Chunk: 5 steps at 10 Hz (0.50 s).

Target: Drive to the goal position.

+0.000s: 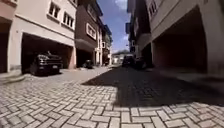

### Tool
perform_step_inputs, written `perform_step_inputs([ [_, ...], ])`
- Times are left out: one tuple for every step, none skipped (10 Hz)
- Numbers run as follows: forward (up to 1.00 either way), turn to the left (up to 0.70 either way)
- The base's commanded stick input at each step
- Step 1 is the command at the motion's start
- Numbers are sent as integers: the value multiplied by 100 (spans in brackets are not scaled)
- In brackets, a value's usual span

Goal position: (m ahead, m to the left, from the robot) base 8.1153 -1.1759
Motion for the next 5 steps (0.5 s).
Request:
perform_step_inputs([
  [50, 0],
  [50, 0],
  [50, 0],
  [50, 0],
  [50, 0],
])
